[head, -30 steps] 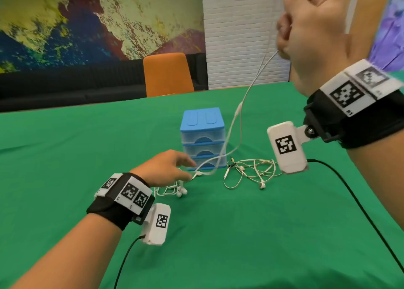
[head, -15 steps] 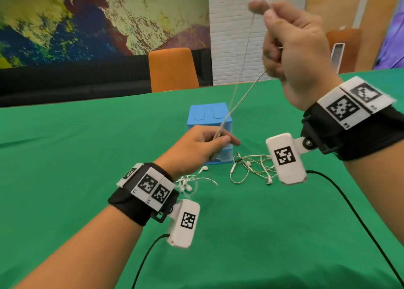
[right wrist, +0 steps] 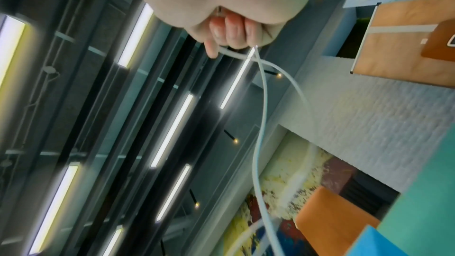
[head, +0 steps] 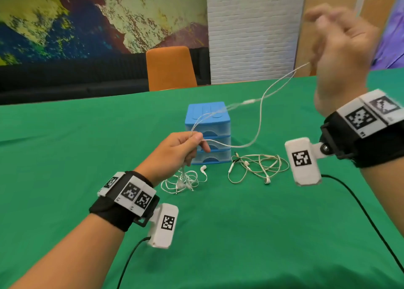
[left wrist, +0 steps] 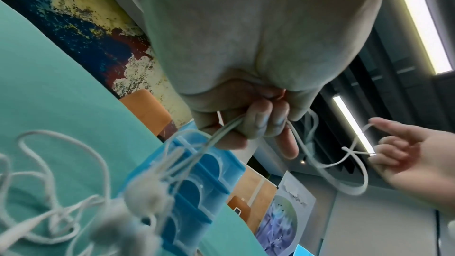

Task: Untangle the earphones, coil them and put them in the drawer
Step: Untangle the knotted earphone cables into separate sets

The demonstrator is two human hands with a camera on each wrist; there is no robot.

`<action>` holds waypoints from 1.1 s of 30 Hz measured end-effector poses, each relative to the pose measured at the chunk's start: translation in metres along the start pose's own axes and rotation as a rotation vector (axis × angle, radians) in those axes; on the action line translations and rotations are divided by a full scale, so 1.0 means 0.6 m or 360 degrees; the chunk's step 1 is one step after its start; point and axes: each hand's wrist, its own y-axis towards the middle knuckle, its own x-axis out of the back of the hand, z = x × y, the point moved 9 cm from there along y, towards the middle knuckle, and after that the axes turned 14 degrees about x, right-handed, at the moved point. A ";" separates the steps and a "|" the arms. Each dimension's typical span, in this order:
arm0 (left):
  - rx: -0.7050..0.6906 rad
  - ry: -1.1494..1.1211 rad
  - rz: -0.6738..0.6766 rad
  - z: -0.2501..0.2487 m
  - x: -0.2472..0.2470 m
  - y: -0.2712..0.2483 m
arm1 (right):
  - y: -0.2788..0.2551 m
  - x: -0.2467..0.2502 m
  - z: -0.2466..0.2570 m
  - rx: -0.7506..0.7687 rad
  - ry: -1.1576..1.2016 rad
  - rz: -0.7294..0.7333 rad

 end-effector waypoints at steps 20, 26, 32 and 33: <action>-0.0134 0.0158 -0.0257 -0.026 0.039 0.001 | -0.207 -0.143 -0.064 -0.0671 0.0206 0.1310; 0.0016 0.0061 -0.0236 0.018 0.043 0.002 | -0.110 -0.050 -0.076 -0.0639 0.0189 0.0454; 0.0005 0.0064 -0.0129 0.000 0.017 -0.001 | -0.148 -0.089 -0.067 -0.0425 -0.0013 0.0945; -0.0023 0.0084 -0.0101 -0.011 0.008 -0.002 | -0.165 -0.103 -0.062 -0.0402 -0.0011 0.1060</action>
